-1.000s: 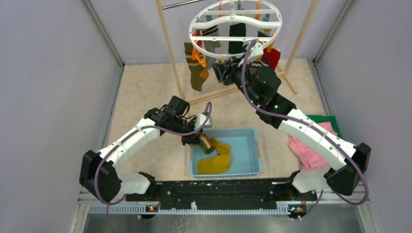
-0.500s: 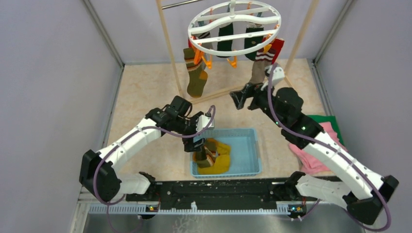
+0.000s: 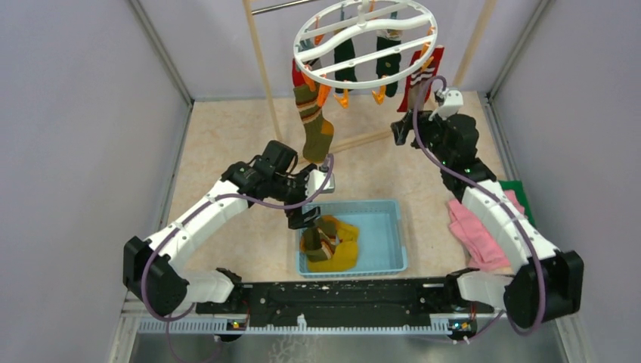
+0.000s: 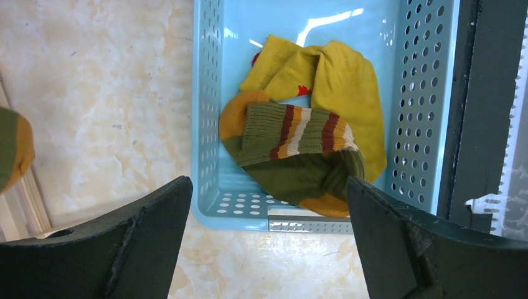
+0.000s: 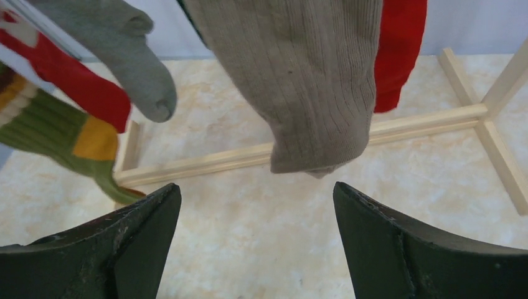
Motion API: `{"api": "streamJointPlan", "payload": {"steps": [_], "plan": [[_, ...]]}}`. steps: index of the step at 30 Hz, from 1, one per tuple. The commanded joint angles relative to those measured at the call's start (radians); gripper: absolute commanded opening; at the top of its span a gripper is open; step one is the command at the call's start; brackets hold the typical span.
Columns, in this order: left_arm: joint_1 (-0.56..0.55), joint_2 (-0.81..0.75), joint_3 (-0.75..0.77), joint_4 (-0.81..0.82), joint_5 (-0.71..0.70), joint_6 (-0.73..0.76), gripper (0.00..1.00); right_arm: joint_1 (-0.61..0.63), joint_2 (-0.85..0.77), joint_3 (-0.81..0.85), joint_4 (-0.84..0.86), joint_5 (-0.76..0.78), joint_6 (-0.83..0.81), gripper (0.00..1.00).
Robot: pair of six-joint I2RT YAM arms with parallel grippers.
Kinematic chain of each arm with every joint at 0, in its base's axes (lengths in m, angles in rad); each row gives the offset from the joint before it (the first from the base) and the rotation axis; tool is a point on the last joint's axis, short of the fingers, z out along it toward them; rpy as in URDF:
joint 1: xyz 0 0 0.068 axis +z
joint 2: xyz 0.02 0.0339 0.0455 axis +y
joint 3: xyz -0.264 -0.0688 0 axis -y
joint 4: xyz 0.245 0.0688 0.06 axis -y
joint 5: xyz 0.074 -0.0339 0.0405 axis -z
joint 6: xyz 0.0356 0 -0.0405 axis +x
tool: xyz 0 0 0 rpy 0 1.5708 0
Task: Remove the socks clipped to the hanger
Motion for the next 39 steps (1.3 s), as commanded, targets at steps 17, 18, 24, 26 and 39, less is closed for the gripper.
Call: {"api": "streamJointPlan", "payload": {"steps": [17,18,24,26,39], "plan": [[0.017,-0.022,0.116,-0.023,0.106,-0.070,0.99,0.137,0.104,0.083,0.252,-0.063,-0.024,0.00],[0.016,-0.020,0.120,-0.021,0.105,-0.075,0.99,0.144,0.086,0.067,0.250,-0.071,0.003,0.00],[0.026,-0.014,0.149,0.002,0.132,-0.117,0.99,0.214,0.017,0.031,0.194,-0.138,0.103,0.00],[0.030,-0.010,0.167,0.014,0.137,-0.138,0.99,0.246,0.006,0.039,0.172,-0.159,0.124,0.00],[0.039,0.025,0.244,0.112,0.187,-0.229,0.99,0.315,-0.029,0.054,0.198,-0.314,0.297,0.00]]}}
